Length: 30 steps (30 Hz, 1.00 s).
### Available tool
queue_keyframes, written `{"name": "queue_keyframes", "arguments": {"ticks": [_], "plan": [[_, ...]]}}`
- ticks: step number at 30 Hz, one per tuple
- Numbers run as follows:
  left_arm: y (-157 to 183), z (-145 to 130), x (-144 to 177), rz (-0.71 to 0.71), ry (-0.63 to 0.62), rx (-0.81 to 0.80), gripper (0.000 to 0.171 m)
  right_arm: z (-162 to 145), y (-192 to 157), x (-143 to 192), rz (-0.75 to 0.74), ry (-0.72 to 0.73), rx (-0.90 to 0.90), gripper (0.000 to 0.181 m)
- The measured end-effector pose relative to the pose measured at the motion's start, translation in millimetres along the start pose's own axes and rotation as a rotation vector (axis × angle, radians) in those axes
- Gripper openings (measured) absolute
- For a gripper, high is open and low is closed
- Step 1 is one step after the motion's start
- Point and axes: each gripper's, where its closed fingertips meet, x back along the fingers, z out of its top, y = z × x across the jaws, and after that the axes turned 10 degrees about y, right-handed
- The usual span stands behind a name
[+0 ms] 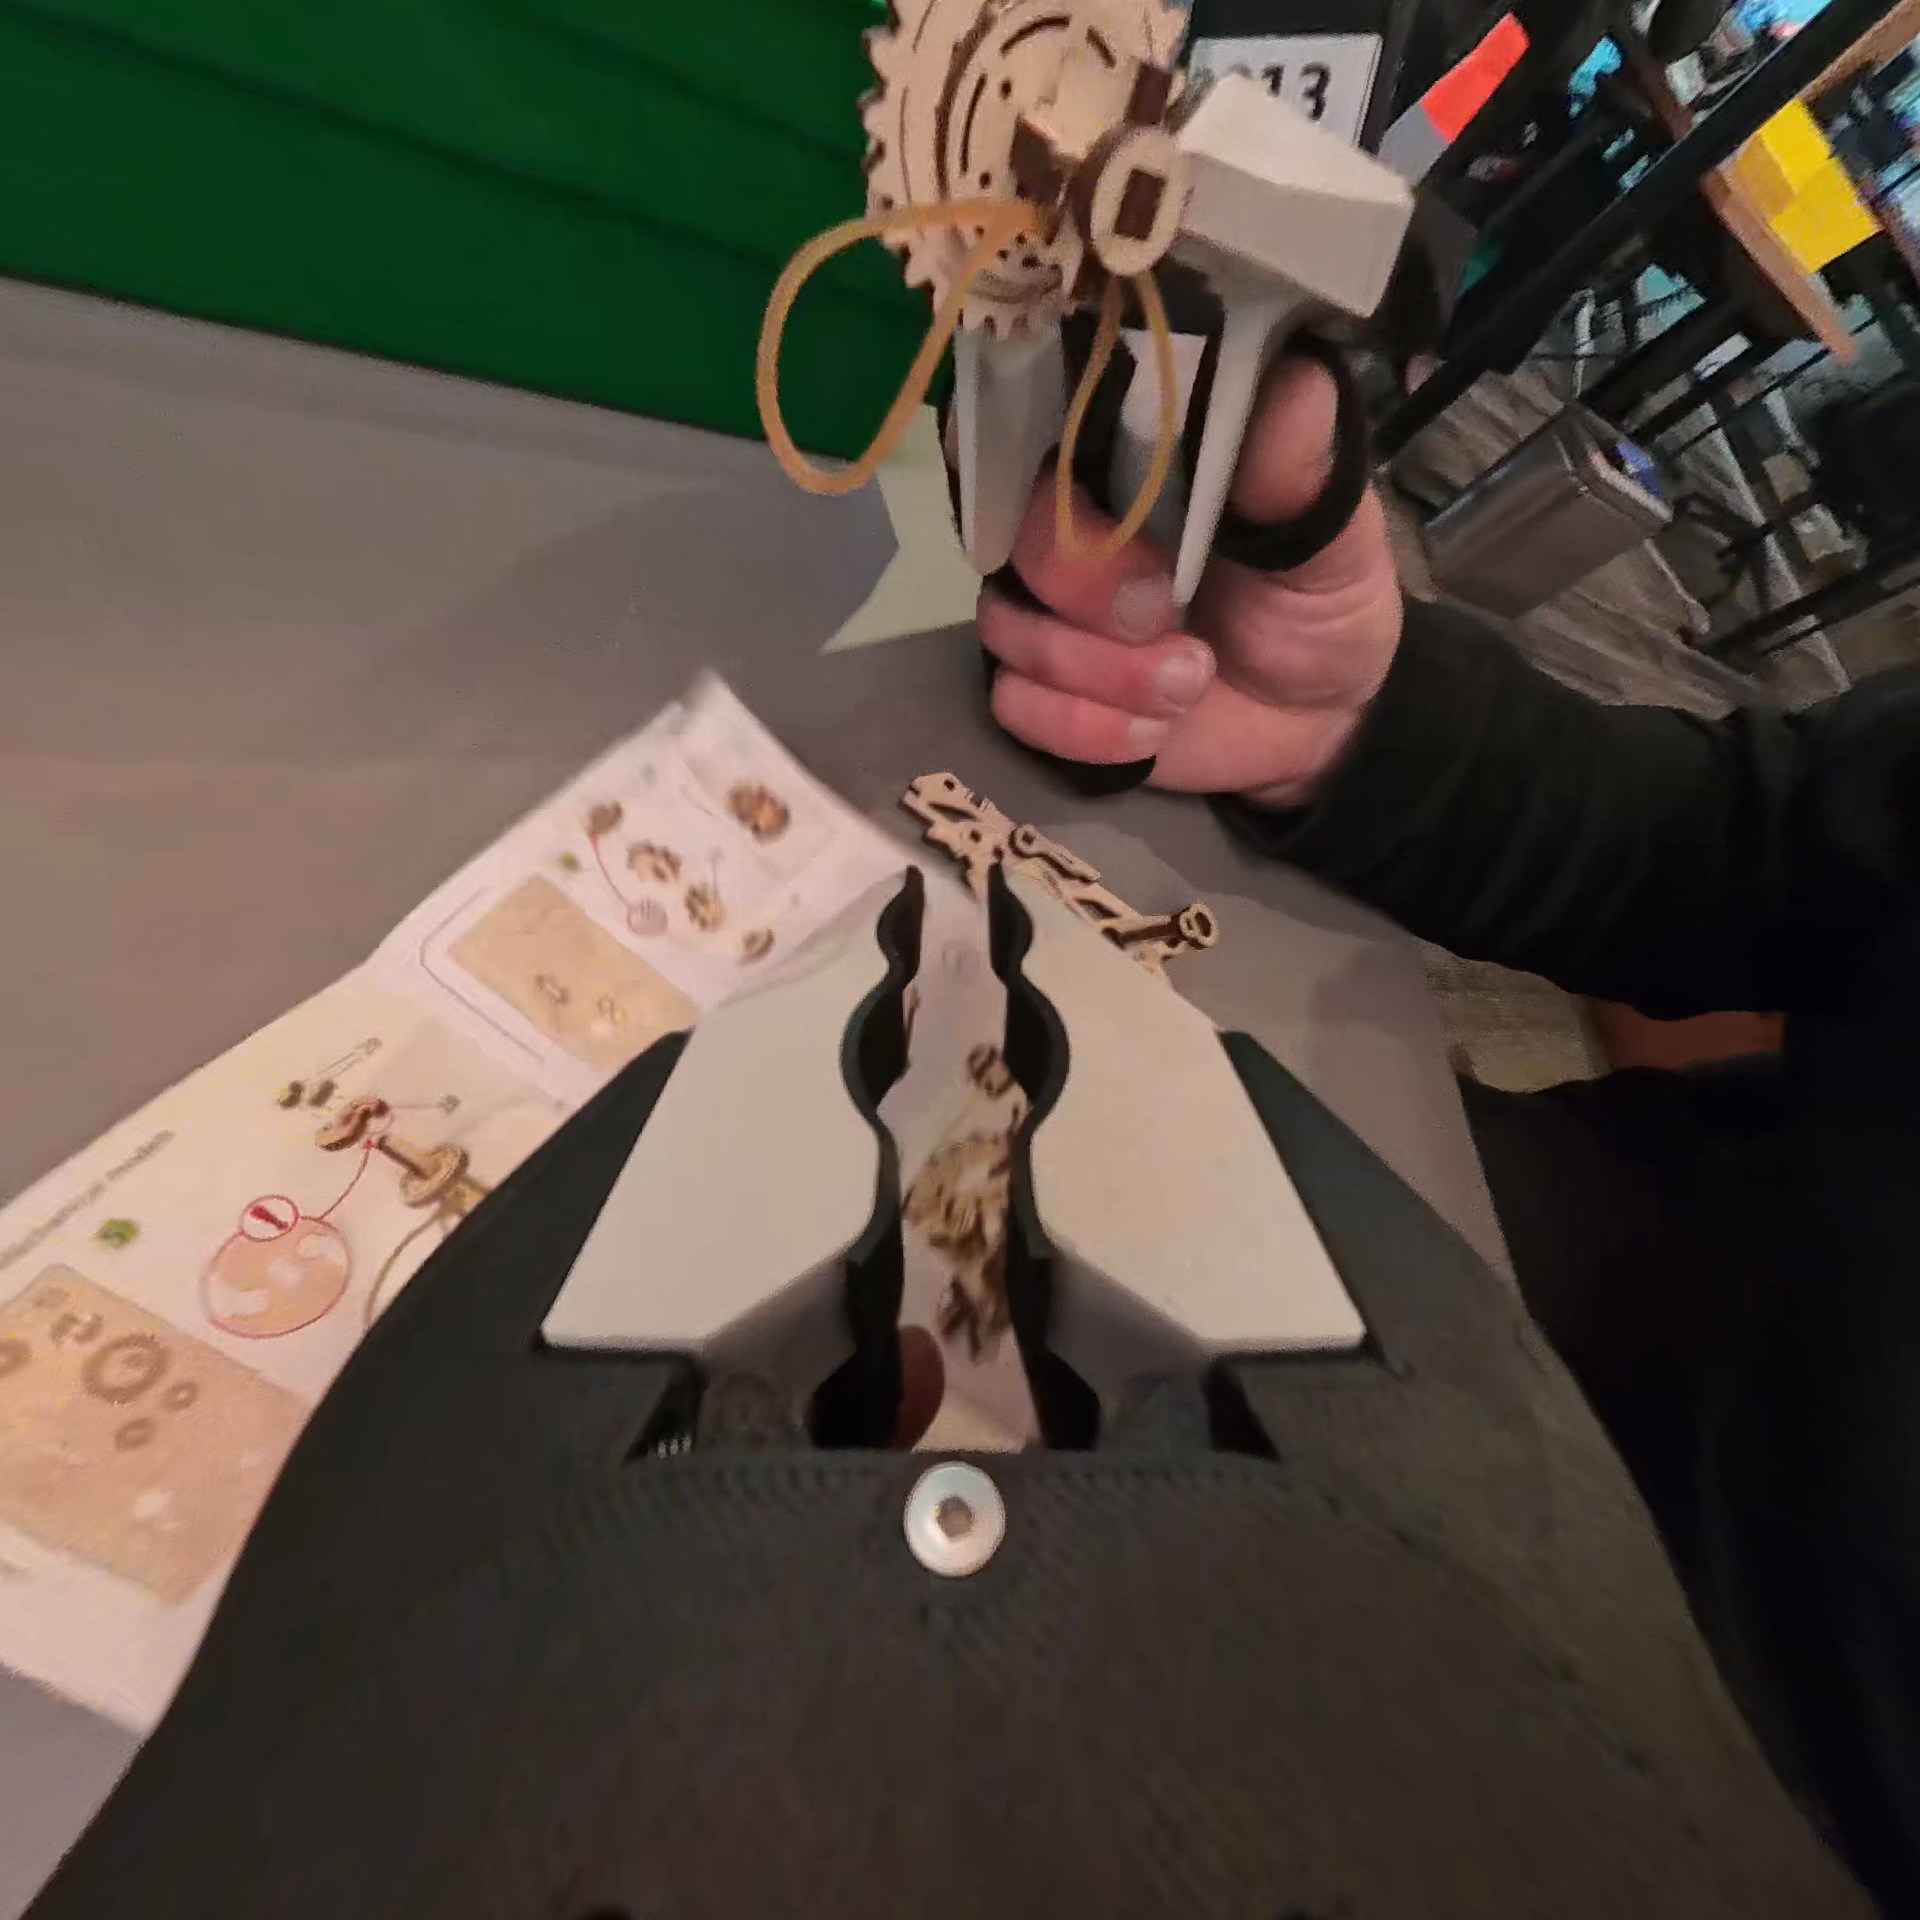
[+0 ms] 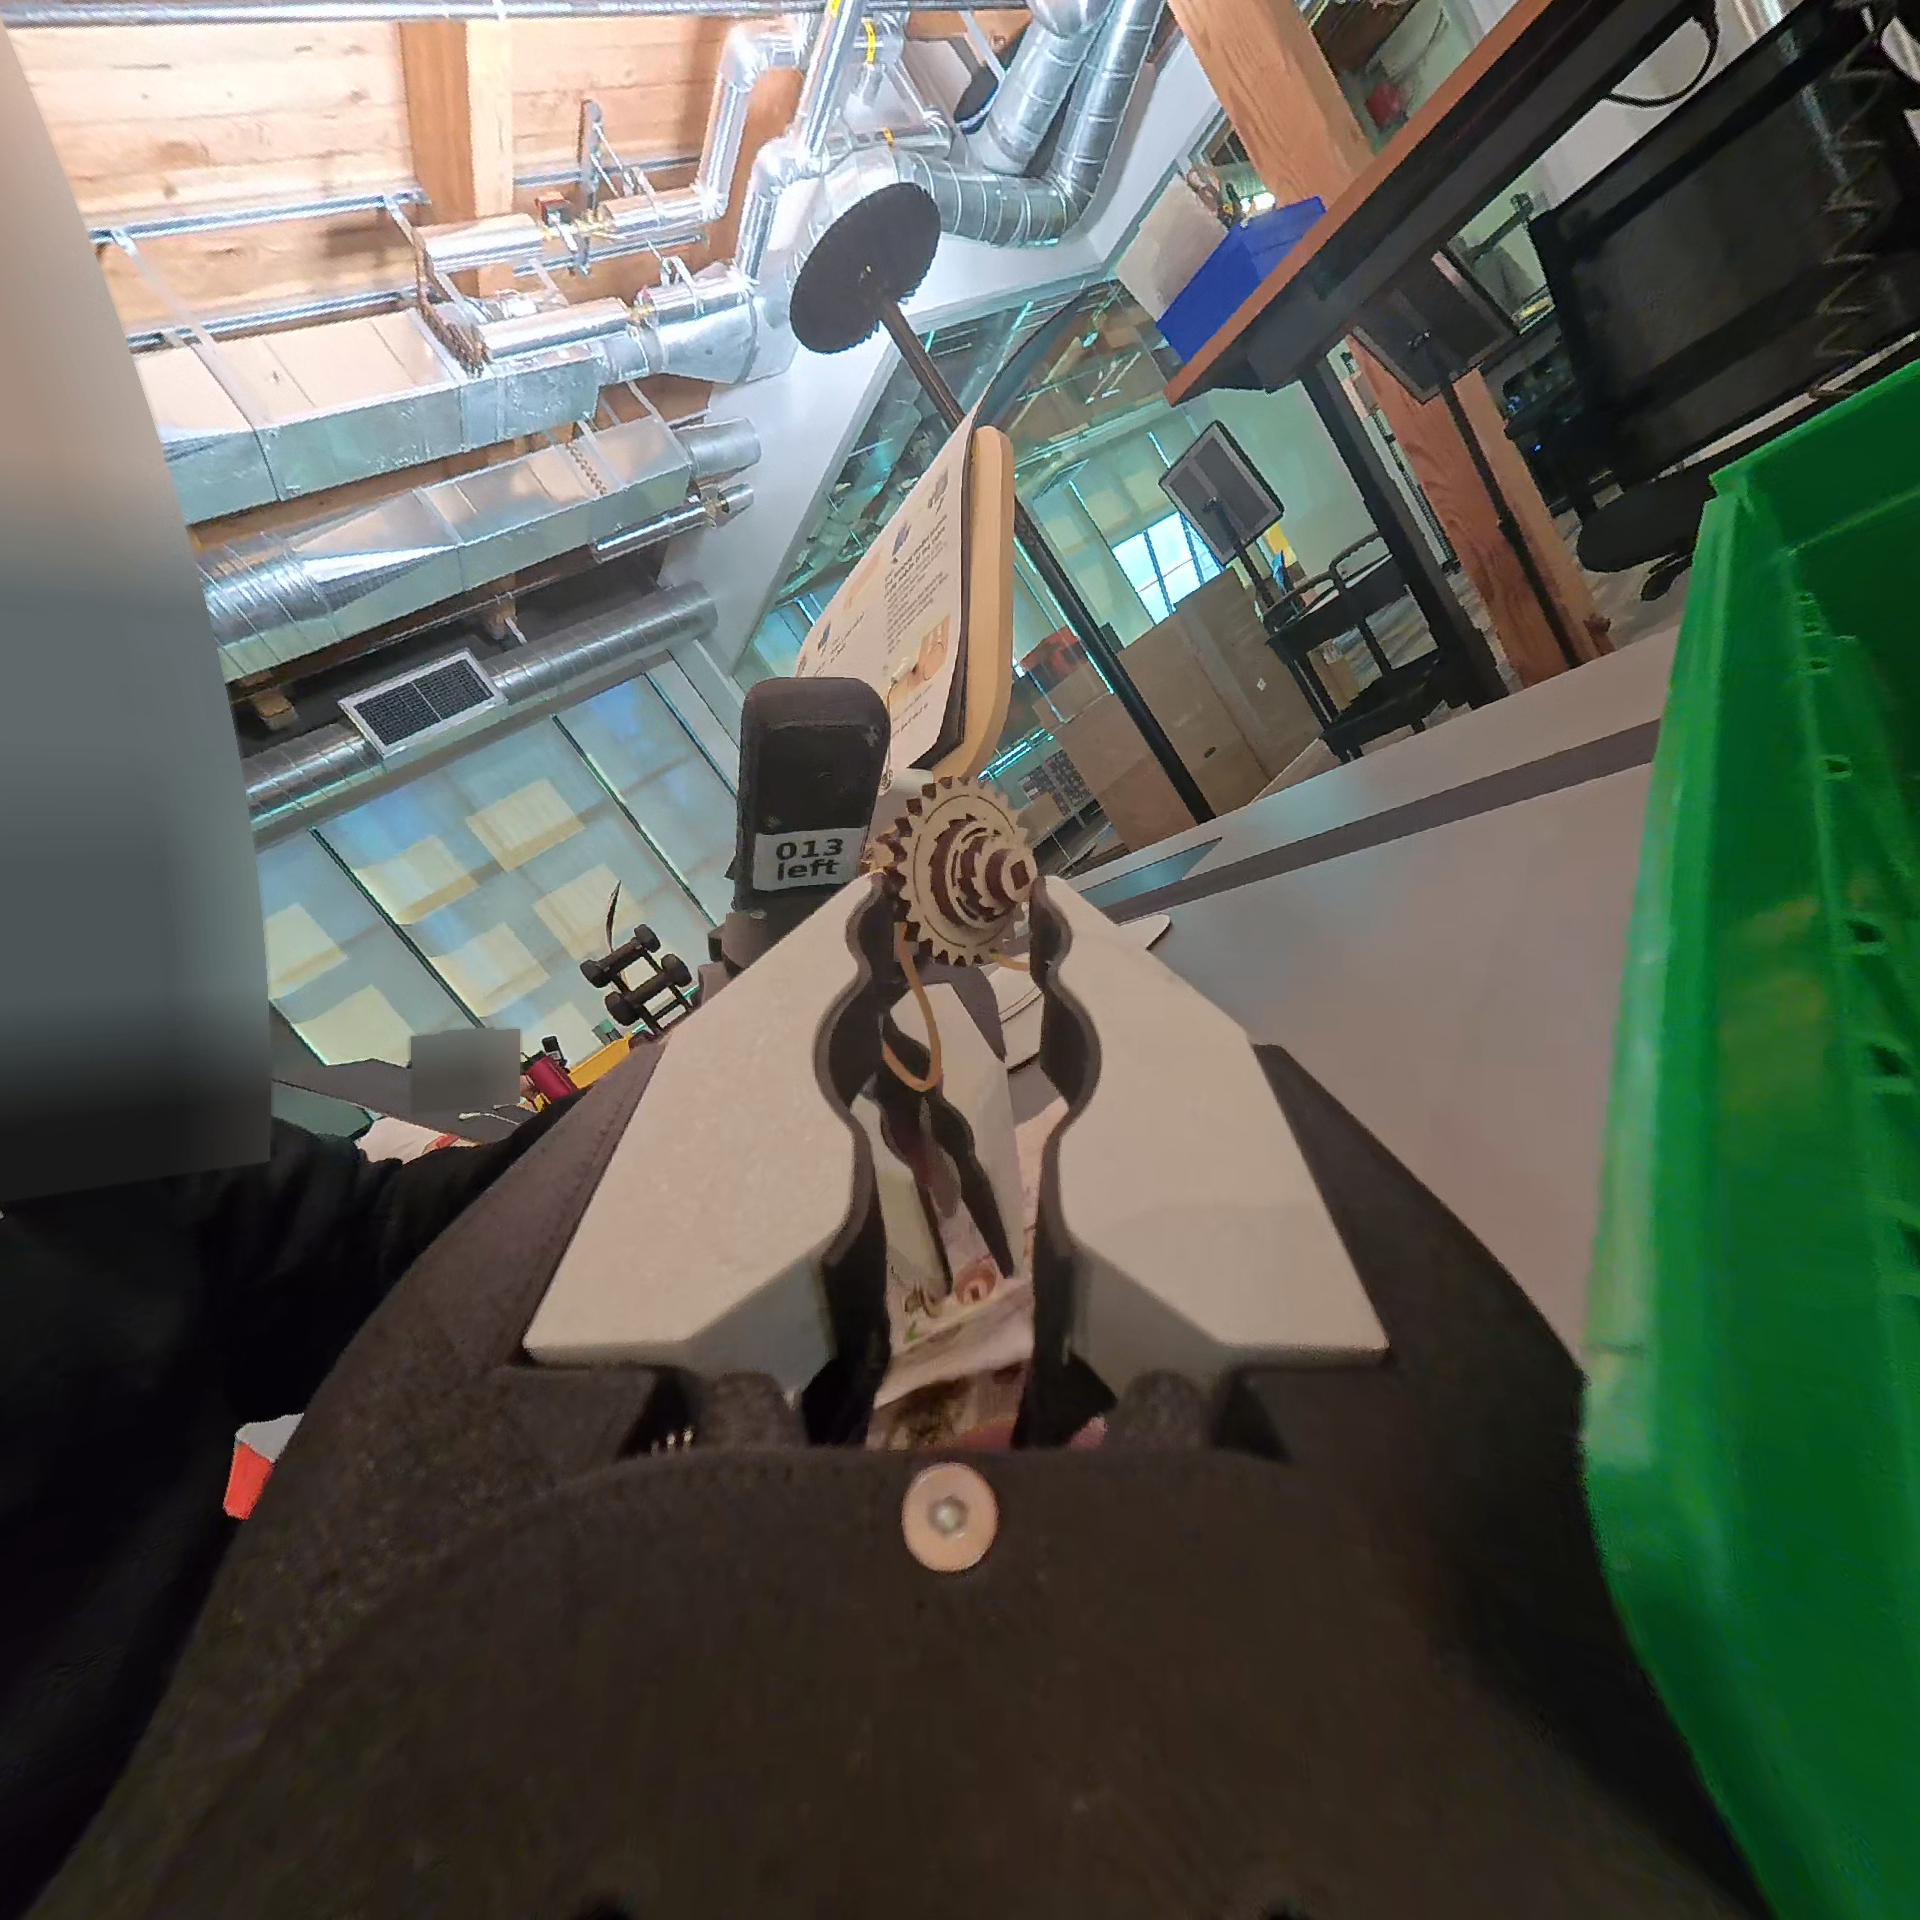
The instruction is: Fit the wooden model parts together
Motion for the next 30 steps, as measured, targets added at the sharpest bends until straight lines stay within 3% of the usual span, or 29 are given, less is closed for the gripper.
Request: {"name": "queue_keyframes", "arguments": {"ticks": [2,7,13,17,21,30], "plan": [[7.8,4.6,-1.9,-0.077,0.039,0.081,0.011,0.1,0.3,0.2,-0.002,-0.001,0.000,0.022],[-4.6,6.3,11.3,-0.040,0.059,0.094,0.014,-0.8,1.5,0.1,-0.009,-0.008,0.002,0.022],[-13.7,-38.9,36.8,0.079,-0.224,-0.091,0.014,-1.3,2.3,0.0,-0.012,-0.012,-0.002,0.022],[-18.4,-64.4,26.5,0.144,-0.323,-0.198,0.014,-2.6,2.5,-0.4,-0.015,-0.019,0.003,0.023],[-22.8,-60.7,19.1,0.220,-0.277,-0.187,0.000,-2.5,3.0,-0.2,-0.017,-0.019,0.005,0.023],[-36.7,-54.6,25.1,0.398,-0.144,-0.108,0.000,-1.9,2.9,0.2,-0.015,-0.016,0.001,0.023]]}}
